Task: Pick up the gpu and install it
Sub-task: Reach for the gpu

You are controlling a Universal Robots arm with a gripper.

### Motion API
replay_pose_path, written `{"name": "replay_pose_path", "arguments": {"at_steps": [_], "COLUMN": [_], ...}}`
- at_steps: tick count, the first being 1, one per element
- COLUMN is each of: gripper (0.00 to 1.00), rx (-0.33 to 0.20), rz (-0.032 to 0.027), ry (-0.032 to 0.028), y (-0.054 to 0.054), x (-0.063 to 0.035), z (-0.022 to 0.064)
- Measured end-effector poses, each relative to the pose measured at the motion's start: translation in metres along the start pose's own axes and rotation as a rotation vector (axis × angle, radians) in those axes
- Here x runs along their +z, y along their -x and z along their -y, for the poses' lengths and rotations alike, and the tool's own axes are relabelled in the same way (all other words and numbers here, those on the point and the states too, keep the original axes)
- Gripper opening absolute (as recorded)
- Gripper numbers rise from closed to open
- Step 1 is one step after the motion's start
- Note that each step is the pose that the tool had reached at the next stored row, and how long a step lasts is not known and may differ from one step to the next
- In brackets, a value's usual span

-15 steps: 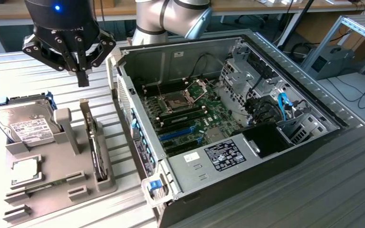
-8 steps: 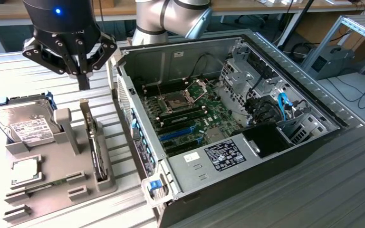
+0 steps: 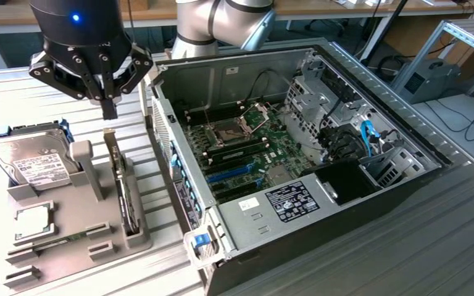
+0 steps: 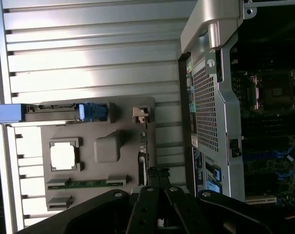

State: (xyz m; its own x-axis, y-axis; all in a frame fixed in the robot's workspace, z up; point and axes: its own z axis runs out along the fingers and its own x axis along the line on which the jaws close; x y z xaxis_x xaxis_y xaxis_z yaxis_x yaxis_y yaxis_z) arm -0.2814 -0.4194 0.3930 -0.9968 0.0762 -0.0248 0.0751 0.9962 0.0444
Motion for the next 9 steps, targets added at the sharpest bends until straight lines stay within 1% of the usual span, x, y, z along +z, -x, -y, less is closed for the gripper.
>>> {"name": "replay_pose_path", "arguments": {"at_steps": [9], "gripper": [0.11], "rx": [0.0], "rz": [0.0], "ry": [-0.0001], "y": [0.0002], "x": [0.0], "z": [0.0055]}}
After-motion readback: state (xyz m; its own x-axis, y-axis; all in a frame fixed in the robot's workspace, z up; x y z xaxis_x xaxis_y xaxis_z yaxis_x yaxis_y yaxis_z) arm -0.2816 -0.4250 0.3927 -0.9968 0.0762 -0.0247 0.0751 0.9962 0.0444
